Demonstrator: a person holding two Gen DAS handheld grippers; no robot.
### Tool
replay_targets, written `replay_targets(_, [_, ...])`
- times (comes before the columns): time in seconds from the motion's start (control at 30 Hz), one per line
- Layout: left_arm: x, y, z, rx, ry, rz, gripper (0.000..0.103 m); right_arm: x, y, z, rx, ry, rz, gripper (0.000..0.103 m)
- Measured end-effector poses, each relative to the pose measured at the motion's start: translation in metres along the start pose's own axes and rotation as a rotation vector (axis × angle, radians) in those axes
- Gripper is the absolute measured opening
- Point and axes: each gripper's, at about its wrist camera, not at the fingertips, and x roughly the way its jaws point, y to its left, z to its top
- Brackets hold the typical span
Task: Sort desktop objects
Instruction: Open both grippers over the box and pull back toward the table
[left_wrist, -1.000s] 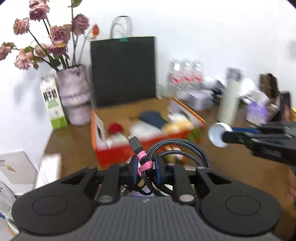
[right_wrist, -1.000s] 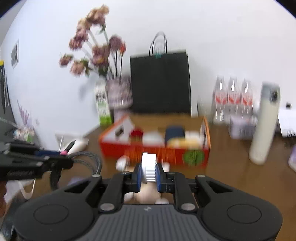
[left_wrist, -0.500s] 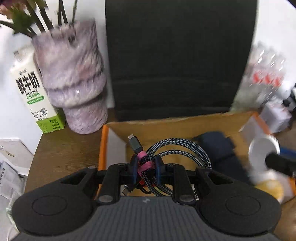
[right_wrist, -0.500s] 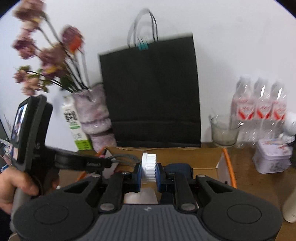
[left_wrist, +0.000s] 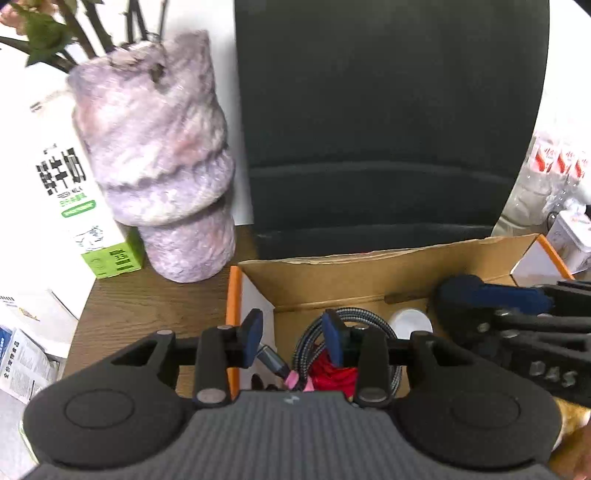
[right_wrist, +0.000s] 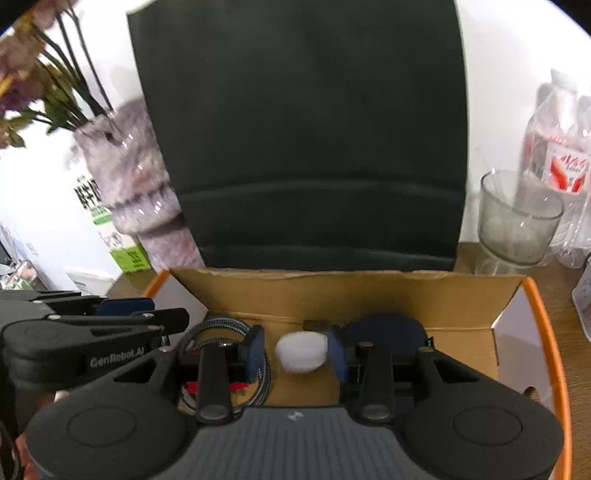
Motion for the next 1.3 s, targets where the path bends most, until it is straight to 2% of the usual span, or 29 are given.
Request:
replay_targets(0.1, [-0.025, 0.001, -0.005, -0.022, -0.02, 0.001, 0.044, -0.025, 0.002, -0.001, -0.012, -0.031, -0.028, 0.037])
replay_targets(0.2, [-0.059, 0.001, -0.024, -0.057, -0.051, 0.012, 0.054, -0.057, 0.009, -0.012, -0.037, -0.047, -0.057, 0.038])
replay_targets(0.27, [-0.085, -0.001, -0.047, -0.069, -0.068, 0.009, 0.06, -0.087, 0.015, -0.027, -0.05, -0.072, -0.06, 0.043])
replay_targets(0.33, [-0.113, -0.002, -0.077, -0.099, -0.088, -0.017, 0.068, -0.117, 0.019, -0.047, -0.068, -0.1, -0.047, 0.055])
replay_targets(0.4, [-0.139, -0.004, -0.106, -0.14, -0.107, -0.031, 0.076, -0.141, 0.027, -0.072, -0.087, -0.114, -0.05, 0.057])
replay_targets(0.47, [-0.163, -0.004, -0.138, -0.176, -0.135, -0.061, 0.089, -0.161, 0.036, -0.1, -0.102, -0.119, -0.056, 0.058])
replay_targets(0.53, [-0.184, -0.003, -0.173, -0.23, -0.15, -0.076, 0.092, -0.178, 0.045, -0.13, -0.122, -0.119, -0.057, 0.063])
replay_targets(0.67, [-0.213, -0.007, -0.236, -0.284, -0.146, -0.047, 0.094, -0.208, 0.06, -0.191, -0.17, -0.127, -0.087, 0.065])
replay_targets(0.73, [-0.226, -0.012, -0.266, -0.291, -0.153, -0.033, 0.097, -0.225, 0.063, -0.225, -0.191, -0.143, -0.104, 0.071])
replay_targets(0.8, [-0.236, -0.023, -0.298, -0.262, -0.168, -0.016, 0.098, -0.24, 0.059, -0.258, -0.167, -0.146, -0.111, 0.074])
replay_targets(0.9, [-0.251, -0.04, -0.339, -0.156, -0.224, 0.052, 0.101, -0.254, 0.055, -0.299, -0.11, -0.117, -0.105, 0.074])
replay_targets(0.97, [-0.258, -0.047, -0.354, -0.127, -0.24, 0.055, 0.102, -0.262, 0.061, -0.323, -0.122, -0.11, -0.116, 0.074])
replay_targets(1.03, [-0.263, -0.051, -0.365, -0.129, -0.245, 0.018, 0.103, -0.269, 0.068, -0.34, -0.143, -0.112, -0.125, 0.074])
replay_targets(1.13, [-0.263, -0.053, -0.373, -0.13, -0.245, -0.001, 0.103, -0.275, 0.076, -0.358, -0.152, -0.147, -0.117, 0.079])
replay_targets(1.23, [-0.258, -0.056, -0.375, -0.115, -0.237, 0.022, 0.103, -0.282, 0.081, -0.363, -0.16, -0.207, -0.16, 0.08])
replay_targets(1.3, [-0.254, -0.058, -0.376, -0.107, -0.226, 0.017, 0.103, -0.279, 0.078, -0.359, -0.142, -0.201, -0.158, 0.08])
